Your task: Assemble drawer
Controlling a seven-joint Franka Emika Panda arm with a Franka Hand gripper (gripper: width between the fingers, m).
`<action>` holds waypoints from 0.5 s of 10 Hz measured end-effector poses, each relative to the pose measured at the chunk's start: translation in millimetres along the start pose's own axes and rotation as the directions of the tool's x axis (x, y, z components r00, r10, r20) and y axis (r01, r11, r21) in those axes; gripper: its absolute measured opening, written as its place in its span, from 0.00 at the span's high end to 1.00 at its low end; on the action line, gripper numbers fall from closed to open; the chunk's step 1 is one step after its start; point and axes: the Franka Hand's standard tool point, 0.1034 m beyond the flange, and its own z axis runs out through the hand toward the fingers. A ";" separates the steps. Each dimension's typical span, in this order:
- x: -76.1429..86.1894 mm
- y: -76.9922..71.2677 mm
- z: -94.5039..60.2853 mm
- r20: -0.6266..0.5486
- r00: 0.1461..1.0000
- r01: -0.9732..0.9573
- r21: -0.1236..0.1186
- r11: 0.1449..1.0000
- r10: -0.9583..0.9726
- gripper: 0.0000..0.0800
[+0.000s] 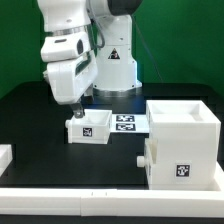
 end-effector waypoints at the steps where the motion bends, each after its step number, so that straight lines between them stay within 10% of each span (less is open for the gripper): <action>1: -5.3 -15.9 1.3 0.011 0.997 0.079 -0.005 0.997 -0.079 0.19; 5: -7.4 -21.2 2.4 0.010 0.998 0.070 0.001 0.998 -0.070 0.19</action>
Offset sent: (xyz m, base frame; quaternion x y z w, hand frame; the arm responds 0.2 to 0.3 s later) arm 0.0000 0.0000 0.0000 0.0000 0.0000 0.0000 1.0000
